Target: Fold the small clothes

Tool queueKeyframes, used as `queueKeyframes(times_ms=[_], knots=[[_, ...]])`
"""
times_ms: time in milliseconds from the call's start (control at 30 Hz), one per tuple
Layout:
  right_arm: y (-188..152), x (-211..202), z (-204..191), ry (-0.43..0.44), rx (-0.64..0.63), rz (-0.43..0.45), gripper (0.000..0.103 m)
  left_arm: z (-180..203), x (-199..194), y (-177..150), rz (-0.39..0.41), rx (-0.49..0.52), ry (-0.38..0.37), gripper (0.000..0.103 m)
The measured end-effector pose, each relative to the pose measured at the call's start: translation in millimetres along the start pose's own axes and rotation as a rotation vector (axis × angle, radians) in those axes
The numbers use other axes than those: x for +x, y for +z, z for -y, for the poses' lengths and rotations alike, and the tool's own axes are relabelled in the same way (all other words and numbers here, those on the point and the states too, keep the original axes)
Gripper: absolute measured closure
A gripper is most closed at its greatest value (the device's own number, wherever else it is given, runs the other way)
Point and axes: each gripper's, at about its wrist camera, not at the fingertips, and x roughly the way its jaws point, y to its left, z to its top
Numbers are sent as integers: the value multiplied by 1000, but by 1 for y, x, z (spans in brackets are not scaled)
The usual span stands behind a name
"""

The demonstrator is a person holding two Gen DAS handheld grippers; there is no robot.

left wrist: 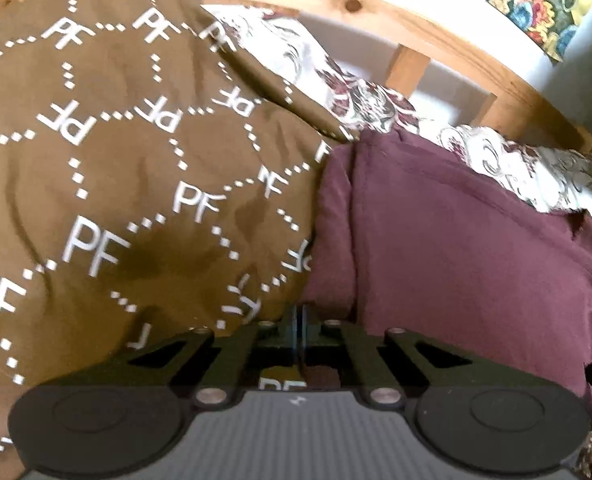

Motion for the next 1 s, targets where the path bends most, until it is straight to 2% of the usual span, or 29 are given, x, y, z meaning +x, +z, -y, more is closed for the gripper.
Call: queueKeyframes(times_ms=[167,300,433,467,500,533,567,600,667,767,833,900,1000], knots=[[1,1,1,-3,3,-6,16,-2,-3,0,21,-7,74,103],[1,1,2,-4,2,-7,14,1,-2,-1,15,7,84,103],[1,1,2,-3,2,-8,13,-3,0,1,-2,-27,45,98],[1,1,2,-3,2,-8,13,-5,-1,1,-1,-41,34,92],[1,1,2,-3,3,-7,13,-8,-1,1,0,-55,18,76],[1,1,2,-3,3,-8,12,-11,-2,1,3,-69,-2,66],[2,1,2,-3,4,-7,12,-13,-3,1,10,-81,-18,43],[2,1,2,-3,4,-7,12,-15,-6,-1,30,-90,-32,35],[1,0,2,-4,2,-1,12,-15,-9,-2,67,-83,-57,30],[1,-1,0,-7,-4,14,8,-9,-8,-3,82,-41,-90,17],[0,-3,-3,-7,-14,30,4,-4,-5,-2,100,-3,-105,13],[0,-6,-6,-6,-39,55,1,2,3,0,92,46,-114,8],[-1,-7,-13,-2,-94,86,1,11,21,3,42,139,-123,7]])
